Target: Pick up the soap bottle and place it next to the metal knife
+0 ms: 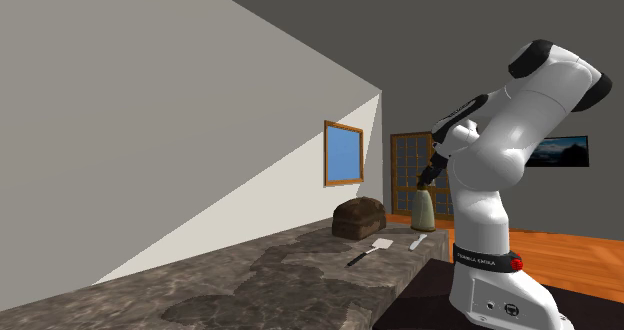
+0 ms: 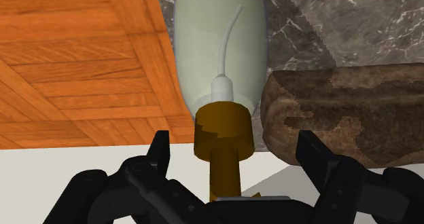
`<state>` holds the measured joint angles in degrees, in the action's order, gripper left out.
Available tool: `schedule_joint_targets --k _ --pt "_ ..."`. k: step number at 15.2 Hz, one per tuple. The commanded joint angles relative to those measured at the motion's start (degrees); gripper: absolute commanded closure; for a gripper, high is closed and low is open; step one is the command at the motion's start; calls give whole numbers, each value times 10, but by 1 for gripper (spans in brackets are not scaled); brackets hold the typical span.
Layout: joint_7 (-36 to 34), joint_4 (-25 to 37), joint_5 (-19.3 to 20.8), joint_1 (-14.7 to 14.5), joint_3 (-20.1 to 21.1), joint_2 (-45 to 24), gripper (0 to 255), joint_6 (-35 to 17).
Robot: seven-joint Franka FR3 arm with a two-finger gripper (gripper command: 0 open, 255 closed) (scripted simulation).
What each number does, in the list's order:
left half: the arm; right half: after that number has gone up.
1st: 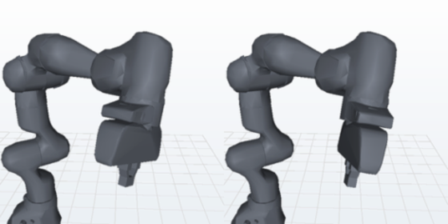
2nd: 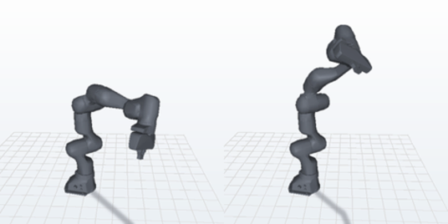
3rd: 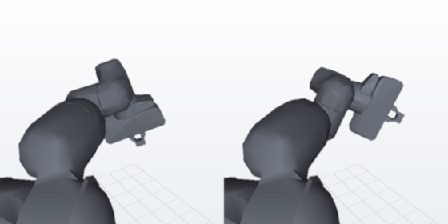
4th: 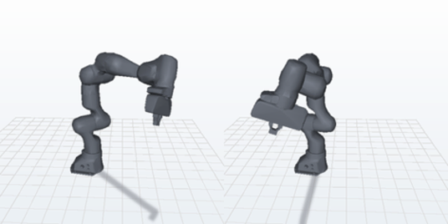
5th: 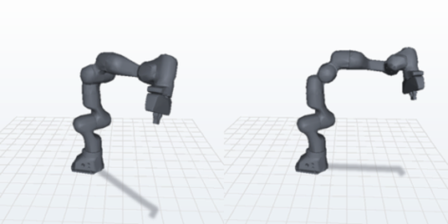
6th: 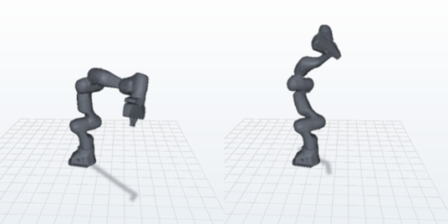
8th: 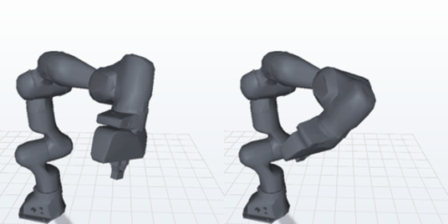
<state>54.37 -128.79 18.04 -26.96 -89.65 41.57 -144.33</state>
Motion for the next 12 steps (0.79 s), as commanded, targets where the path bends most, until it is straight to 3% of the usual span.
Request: schedule_joint_targets --k 1,4,12 --pt "2 1 -3 24 22 2 0 17" --pt "7 7 -11 84 78 10 0 66" --pt "6 7 -10 84 78 10 0 66"
